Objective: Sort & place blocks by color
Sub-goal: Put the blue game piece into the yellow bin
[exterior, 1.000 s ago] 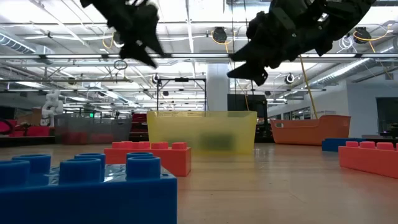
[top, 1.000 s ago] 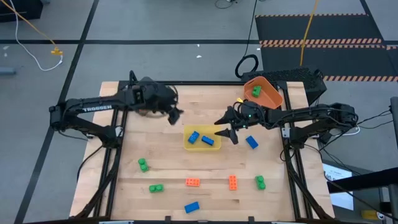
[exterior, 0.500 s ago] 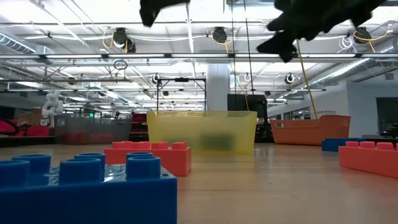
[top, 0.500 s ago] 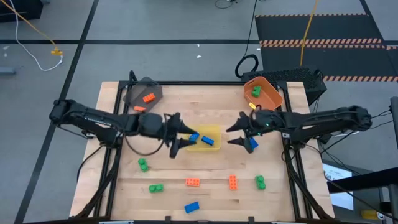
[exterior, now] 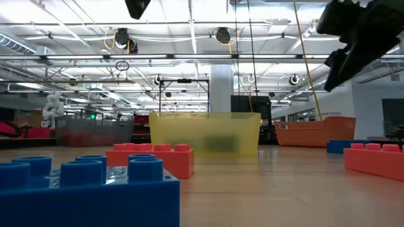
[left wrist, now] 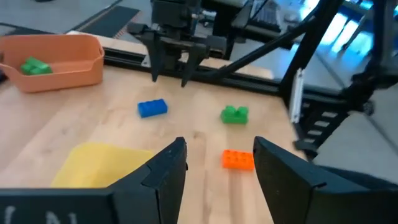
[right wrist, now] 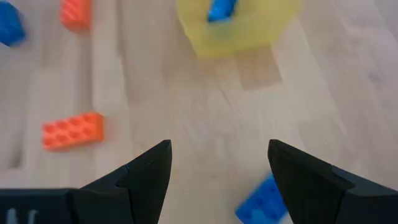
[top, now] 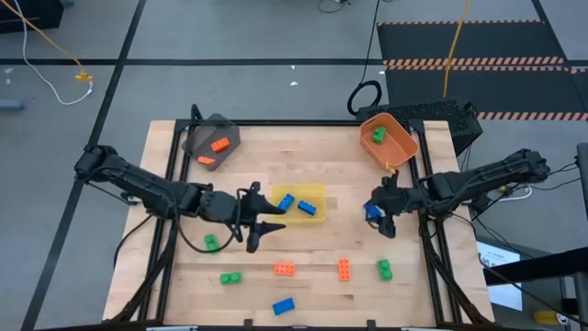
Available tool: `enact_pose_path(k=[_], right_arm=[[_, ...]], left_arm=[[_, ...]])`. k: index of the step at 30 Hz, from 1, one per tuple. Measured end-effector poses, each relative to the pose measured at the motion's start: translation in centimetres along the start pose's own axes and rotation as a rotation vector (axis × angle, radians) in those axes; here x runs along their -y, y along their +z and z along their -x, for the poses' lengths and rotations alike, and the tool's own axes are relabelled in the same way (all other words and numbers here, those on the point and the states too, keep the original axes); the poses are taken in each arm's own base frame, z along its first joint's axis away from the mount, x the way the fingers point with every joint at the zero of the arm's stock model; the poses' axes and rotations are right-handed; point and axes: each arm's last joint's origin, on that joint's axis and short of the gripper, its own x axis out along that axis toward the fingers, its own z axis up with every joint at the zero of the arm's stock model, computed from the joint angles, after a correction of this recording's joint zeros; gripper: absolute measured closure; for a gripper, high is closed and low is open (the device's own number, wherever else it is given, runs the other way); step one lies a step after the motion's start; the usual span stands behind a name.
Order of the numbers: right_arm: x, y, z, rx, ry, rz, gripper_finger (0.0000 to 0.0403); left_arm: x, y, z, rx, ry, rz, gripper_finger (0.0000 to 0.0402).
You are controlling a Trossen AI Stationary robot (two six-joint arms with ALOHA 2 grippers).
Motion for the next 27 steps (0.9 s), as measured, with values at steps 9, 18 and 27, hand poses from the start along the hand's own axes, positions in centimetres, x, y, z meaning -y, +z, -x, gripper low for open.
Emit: enact_pose_path(k=[9,18,27], right_arm=[[0.6,-1.1,-1.0,-0.151,-0.133,-0.230,0.0145],[1.9,-1.8,-3.5,-0.352,-0.356,-0.352,0.0145],[2.9,-1.6,-5.6,-0.419,-0.433,-0.443,0.0145]], left_arm=[[-0.6,-0.8,-0.8,-0.002,0.233,-0.111,0.0220],[-2.6,-2.3,-2.5,-0.130,0.315,-0.185,0.0220],[-4.4,-2.2,-3.1,-0.145,0.374,-0.159,0.0220]])
